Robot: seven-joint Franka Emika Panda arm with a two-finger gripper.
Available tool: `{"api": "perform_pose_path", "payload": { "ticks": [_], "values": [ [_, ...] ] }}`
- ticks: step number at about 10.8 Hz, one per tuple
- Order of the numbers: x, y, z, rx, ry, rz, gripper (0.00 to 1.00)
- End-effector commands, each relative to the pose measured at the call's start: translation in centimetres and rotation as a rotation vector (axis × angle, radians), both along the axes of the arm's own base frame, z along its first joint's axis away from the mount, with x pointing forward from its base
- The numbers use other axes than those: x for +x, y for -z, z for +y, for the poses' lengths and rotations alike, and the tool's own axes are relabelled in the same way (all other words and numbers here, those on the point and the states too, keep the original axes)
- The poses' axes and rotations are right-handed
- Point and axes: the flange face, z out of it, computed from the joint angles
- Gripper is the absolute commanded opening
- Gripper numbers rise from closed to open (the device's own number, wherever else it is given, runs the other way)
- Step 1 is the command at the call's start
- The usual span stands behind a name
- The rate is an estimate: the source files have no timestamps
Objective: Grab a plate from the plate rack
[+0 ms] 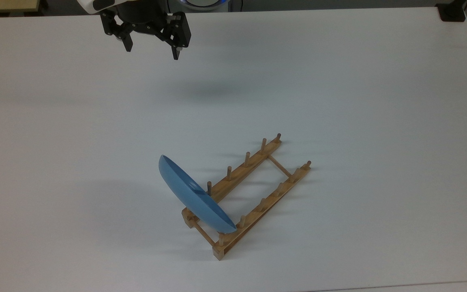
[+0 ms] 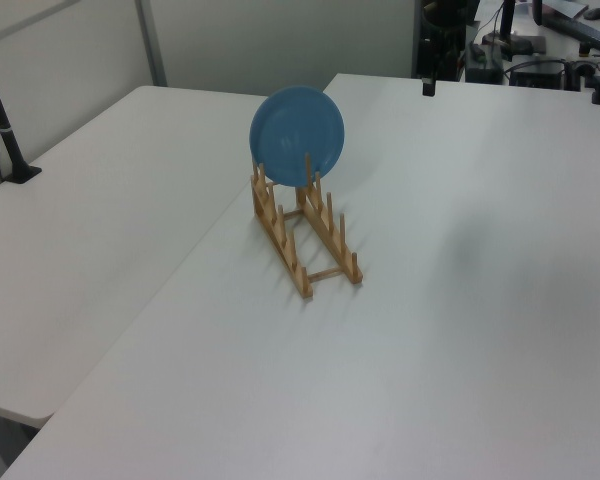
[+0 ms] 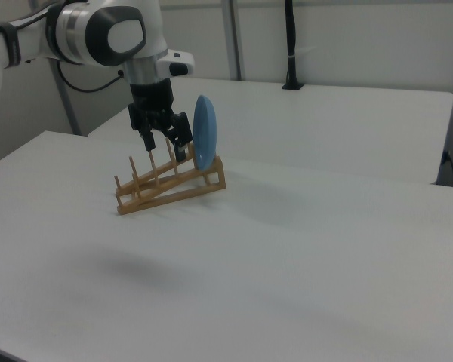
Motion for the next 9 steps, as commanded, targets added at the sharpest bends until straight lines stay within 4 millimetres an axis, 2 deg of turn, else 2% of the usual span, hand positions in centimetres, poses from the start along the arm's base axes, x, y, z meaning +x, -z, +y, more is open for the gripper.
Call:
{"api": "perform_pose_path", "payload": {
  "ticks": [1,4,7,9],
  "values": [
    [0.2,-0.1,0.4,0.019,-0.005,-0.028,1.0],
    [1.4,-1.1,0.7,0.01,-0.015,-0.137,1.0],
    [3.1,-3.2,0.7,-0.013,-0.02,-0.338,1.0],
    [5.0,-3.3,1.3,-0.023,-0.03,-0.461,1.0]
  ]
}}
